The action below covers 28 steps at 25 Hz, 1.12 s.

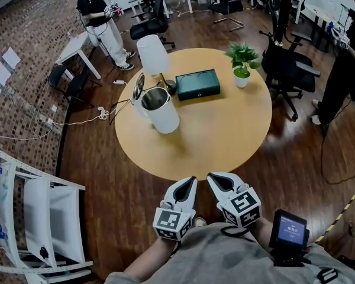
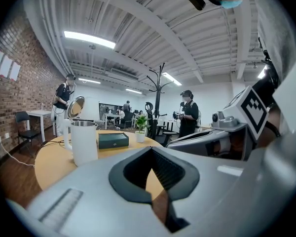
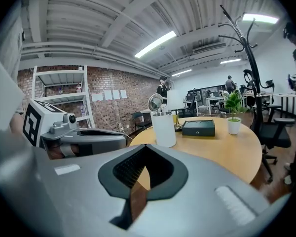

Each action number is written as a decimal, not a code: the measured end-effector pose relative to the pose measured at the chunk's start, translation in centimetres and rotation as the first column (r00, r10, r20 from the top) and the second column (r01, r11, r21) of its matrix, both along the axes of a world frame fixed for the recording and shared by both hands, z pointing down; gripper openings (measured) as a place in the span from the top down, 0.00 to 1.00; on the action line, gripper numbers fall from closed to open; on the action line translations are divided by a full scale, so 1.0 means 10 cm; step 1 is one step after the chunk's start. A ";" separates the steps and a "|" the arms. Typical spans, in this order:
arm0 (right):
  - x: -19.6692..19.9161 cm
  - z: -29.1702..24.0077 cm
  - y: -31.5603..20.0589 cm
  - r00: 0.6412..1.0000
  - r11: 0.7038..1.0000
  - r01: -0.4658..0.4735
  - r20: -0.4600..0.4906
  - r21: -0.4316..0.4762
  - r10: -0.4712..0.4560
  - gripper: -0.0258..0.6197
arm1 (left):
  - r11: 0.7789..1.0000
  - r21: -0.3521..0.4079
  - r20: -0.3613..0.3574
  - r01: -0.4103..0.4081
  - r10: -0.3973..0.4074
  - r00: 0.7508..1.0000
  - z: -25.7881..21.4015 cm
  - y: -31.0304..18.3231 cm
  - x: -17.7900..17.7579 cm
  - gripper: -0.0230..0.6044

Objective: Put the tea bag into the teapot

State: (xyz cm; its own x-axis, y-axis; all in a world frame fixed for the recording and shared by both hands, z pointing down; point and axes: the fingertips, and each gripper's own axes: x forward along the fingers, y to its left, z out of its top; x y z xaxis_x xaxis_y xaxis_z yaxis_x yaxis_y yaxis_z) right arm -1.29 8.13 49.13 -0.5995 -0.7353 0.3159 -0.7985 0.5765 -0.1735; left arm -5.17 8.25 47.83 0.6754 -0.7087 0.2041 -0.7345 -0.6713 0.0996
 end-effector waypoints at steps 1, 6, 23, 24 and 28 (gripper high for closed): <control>0.00 0.00 0.00 1.000 1.000 0.001 0.000 0.002 -0.001 0.95 | 1.000 0.000 0.000 0.002 -0.002 1.000 0.00 0.01 0.00 0.96; 0.00 -0.01 0.01 1.000 1.000 0.007 -0.004 0.010 -0.007 0.96 | 1.000 0.000 -0.002 0.006 -0.006 1.000 0.01 0.02 0.01 0.96; 0.00 0.01 -0.04 1.000 1.000 0.020 0.007 -0.001 -0.019 0.96 | 1.000 -0.023 0.002 0.002 -0.002 1.000 0.08 -0.03 0.04 0.96; 0.00 0.01 -0.06 1.000 1.000 0.021 0.008 0.000 -0.021 0.96 | 1.000 -0.023 0.002 0.004 -0.004 1.000 0.09 -0.04 0.04 0.96; -0.03 0.02 -0.10 1.000 1.000 0.024 0.007 0.009 -0.024 0.95 | 1.000 -0.018 0.001 0.010 -0.010 1.000 0.09 -0.08 -0.01 0.96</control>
